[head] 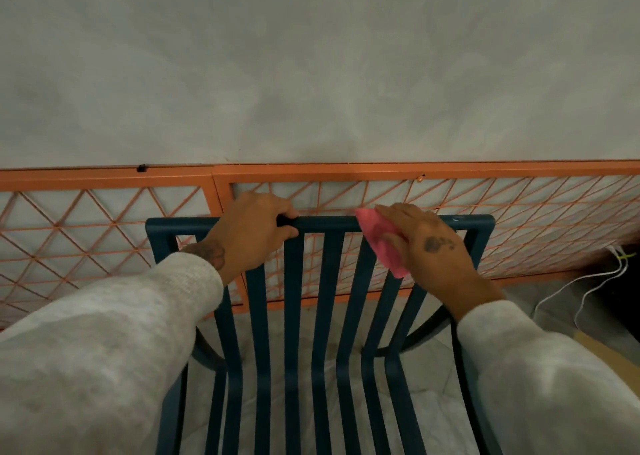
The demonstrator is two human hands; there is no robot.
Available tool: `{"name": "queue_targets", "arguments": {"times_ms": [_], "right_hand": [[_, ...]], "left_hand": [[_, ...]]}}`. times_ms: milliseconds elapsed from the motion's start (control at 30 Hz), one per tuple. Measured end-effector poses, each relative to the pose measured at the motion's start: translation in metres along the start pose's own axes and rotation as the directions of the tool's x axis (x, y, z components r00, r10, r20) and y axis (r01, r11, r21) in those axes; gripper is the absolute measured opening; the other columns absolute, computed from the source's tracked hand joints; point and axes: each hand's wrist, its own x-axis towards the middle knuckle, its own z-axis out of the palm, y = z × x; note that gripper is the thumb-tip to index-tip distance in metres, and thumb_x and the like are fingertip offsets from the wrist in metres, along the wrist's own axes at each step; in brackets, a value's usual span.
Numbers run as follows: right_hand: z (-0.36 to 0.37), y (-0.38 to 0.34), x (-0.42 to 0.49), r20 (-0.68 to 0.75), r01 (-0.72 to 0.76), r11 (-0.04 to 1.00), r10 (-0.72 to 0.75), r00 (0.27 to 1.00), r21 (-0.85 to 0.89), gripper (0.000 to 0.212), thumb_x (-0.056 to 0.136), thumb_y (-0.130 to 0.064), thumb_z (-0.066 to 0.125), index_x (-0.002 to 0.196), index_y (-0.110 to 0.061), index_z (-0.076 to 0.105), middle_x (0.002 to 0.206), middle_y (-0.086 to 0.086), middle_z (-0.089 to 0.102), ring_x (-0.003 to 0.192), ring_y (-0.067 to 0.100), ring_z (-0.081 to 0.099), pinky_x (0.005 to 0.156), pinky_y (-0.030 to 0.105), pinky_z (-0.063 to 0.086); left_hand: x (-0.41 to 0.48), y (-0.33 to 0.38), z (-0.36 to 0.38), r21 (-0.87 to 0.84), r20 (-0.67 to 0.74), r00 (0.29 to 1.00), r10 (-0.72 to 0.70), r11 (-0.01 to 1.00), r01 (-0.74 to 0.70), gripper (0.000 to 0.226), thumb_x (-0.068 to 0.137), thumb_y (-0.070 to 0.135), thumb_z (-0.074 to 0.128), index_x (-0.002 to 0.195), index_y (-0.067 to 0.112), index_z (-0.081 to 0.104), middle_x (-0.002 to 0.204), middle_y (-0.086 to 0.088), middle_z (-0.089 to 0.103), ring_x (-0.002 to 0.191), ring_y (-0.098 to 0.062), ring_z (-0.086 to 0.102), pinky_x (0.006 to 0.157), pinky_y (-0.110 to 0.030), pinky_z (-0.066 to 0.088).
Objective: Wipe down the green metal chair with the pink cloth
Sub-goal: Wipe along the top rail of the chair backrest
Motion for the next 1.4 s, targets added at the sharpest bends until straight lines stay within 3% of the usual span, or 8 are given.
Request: {"name": "queue_targets", "arguments": {"times_ms": [267, 600, 700, 767, 900, 1100, 1267, 1400], "right_hand": [[0.035, -0.095, 0.028, -0.065, 0.133, 0.991, -0.131, 0.989, 0.032, 0.02, 0.099, -0.028, 0.05, 0.113, -0.019, 0.06, 0.101, 0.004, 0.063, 0.089, 0.029, 0.062, 0.072, 0.034, 0.05], [0.015, 0.007, 0.004, -0.059, 0.025, 0.998, -0.029, 0.998, -0.056, 0.037, 0.092, -0.014, 0.063, 0.122, -0.031, 0.052, 0.115, -0.007, 0.061, 0.095, 0.024, 0.06, 0.075, 0.037, 0.055], [-0.003, 0.016, -0.006, -0.045, -0.08, 0.942, 0.1, 0.994, 0.325, 0.042, 0.096, -0.014, 0.055, 0.133, -0.03, 0.043, 0.115, -0.014, 0.058, 0.095, 0.007, 0.058, 0.083, 0.028, 0.052], [-0.02, 0.023, -0.016, -0.052, -0.161, 0.731, 0.259, 0.964, 0.663, 0.043, 0.095, -0.017, 0.06, 0.127, -0.035, 0.037, 0.116, -0.02, 0.06, 0.094, -0.004, 0.06, 0.083, 0.02, 0.051], [-0.044, 0.057, -0.029, -0.053, -0.203, 0.521, 0.435, 0.899, 0.829, 0.03, 0.09, -0.019, 0.068, 0.114, -0.025, 0.05, 0.114, -0.01, 0.063, 0.101, 0.008, 0.064, 0.083, 0.033, 0.058], [-0.038, 0.111, -0.02, 0.05, -0.367, 0.784, 0.397, 0.917, 0.501, 0.033, 0.095, -0.036, 0.06, 0.126, -0.025, 0.06, 0.119, -0.003, 0.059, 0.106, 0.018, 0.057, 0.076, 0.021, 0.043], [-0.013, 0.066, -0.007, 0.052, -0.246, 0.914, 0.243, 0.969, 0.322, 0.035, 0.1, -0.03, 0.051, 0.134, -0.025, 0.053, 0.131, -0.002, 0.051, 0.113, 0.014, 0.048, 0.094, 0.025, 0.035], [0.001, 0.009, -0.002, -0.011, 0.008, 0.969, -0.005, 1.0, 0.247, 0.034, 0.094, -0.017, 0.058, 0.128, -0.016, 0.056, 0.123, 0.004, 0.054, 0.101, 0.02, 0.056, 0.084, 0.037, 0.051]], "left_hand": [[-0.002, 0.002, 0.0, -0.028, -0.023, 1.0, -0.008, 1.0, 0.007, 0.013, 0.085, 0.017, 0.073, 0.097, 0.017, 0.075, 0.085, 0.0, 0.072, 0.067, -0.008, 0.058, 0.061, -0.019, 0.041], [0.009, 0.01, -0.007, 0.113, 0.064, 0.994, -0.09, 0.99, 0.082, 0.031, 0.081, 0.027, 0.077, 0.11, 0.018, 0.072, 0.104, -0.001, 0.071, 0.083, -0.008, 0.053, 0.073, -0.018, 0.038], [0.015, 0.025, -0.003, 0.124, 0.118, 0.992, -0.041, 0.992, 0.026, 0.03, 0.083, 0.031, 0.074, 0.112, 0.021, 0.072, 0.107, -0.001, 0.072, 0.087, -0.01, 0.06, 0.078, -0.026, 0.049], [0.019, 0.042, 0.005, 0.08, 0.127, 0.992, 0.025, 0.996, -0.035, 0.029, 0.084, 0.03, 0.072, 0.112, 0.024, 0.071, 0.105, 0.001, 0.072, 0.089, -0.013, 0.065, 0.081, -0.035, 0.055], [0.034, 0.07, 0.026, 0.051, 0.167, 0.982, 0.089, 0.994, -0.099, 0.027, 0.087, 0.031, 0.069, 0.114, 0.027, 0.07, 0.103, -0.001, 0.072, 0.092, -0.018, 0.064, 0.081, -0.042, 0.056], [0.046, 0.089, 0.047, 0.026, 0.137, 0.989, 0.054, 0.998, -0.058, 0.029, 0.088, 0.019, 0.069, 0.116, 0.016, 0.07, 0.112, -0.006, 0.071, 0.098, -0.021, 0.066, 0.091, -0.038, 0.053], [0.043, 0.088, 0.053, 0.01, 0.088, 0.996, 0.032, 0.999, -0.033, 0.028, 0.089, 0.02, 0.069, 0.117, 0.016, 0.069, 0.112, -0.004, 0.07, 0.1, -0.019, 0.064, 0.084, -0.026, 0.046], [0.043, 0.084, 0.055, -0.014, 0.065, 0.997, 0.047, 0.999, -0.046, 0.017, 0.087, 0.024, 0.07, 0.103, 0.025, 0.075, 0.093, 0.001, 0.073, 0.082, -0.016, 0.066, 0.073, -0.031, 0.051]]}}
